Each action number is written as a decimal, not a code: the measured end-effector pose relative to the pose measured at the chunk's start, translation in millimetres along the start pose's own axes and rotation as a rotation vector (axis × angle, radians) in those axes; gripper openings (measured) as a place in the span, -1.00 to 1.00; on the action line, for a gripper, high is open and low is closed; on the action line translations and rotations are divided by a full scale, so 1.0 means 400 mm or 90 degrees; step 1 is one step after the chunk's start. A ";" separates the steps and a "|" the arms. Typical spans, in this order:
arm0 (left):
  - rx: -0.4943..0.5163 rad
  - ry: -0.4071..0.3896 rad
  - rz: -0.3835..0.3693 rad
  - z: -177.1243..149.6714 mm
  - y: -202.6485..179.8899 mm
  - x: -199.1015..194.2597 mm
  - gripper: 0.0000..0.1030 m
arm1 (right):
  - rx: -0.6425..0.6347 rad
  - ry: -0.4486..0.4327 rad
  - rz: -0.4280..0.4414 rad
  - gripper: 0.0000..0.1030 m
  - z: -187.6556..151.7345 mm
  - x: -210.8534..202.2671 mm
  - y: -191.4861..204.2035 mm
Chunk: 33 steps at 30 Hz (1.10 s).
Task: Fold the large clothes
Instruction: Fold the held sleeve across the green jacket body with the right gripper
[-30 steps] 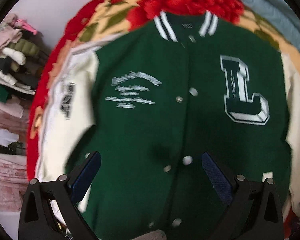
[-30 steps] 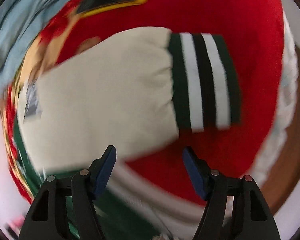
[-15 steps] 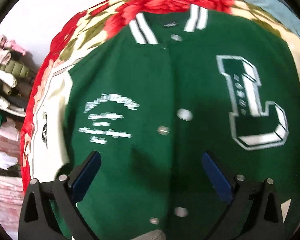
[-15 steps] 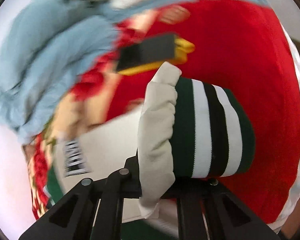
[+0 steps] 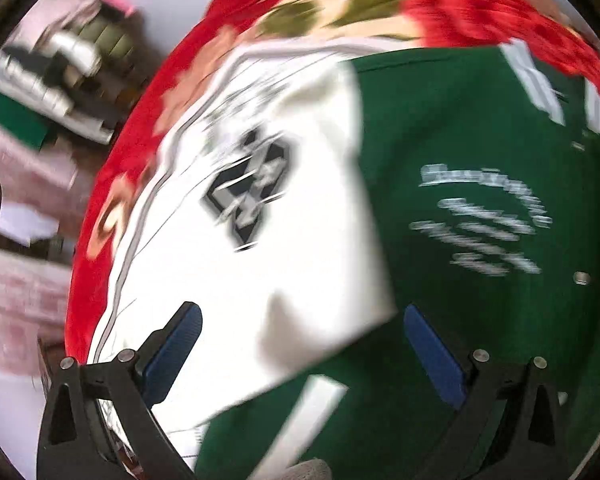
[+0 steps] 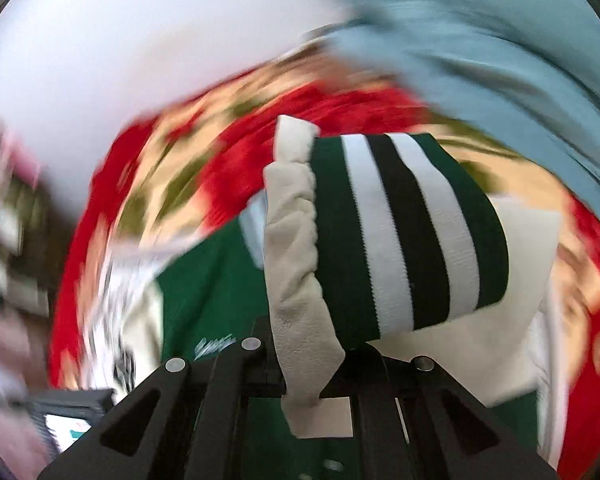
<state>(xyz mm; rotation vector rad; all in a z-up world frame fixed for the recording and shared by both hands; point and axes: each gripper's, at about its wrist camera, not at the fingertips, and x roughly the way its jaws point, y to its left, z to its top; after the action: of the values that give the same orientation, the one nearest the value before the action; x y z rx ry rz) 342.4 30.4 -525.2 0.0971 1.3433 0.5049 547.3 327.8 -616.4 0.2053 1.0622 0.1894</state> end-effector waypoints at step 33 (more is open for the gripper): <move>-0.747 0.139 -0.236 -0.362 0.699 0.377 0.05 | 0.054 0.250 0.049 0.22 -0.329 0.095 0.111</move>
<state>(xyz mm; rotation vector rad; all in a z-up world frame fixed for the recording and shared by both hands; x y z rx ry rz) 143.8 308.0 -598.2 -1.1708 1.0542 0.9217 447.2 390.1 -699.1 0.2930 1.4547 0.2611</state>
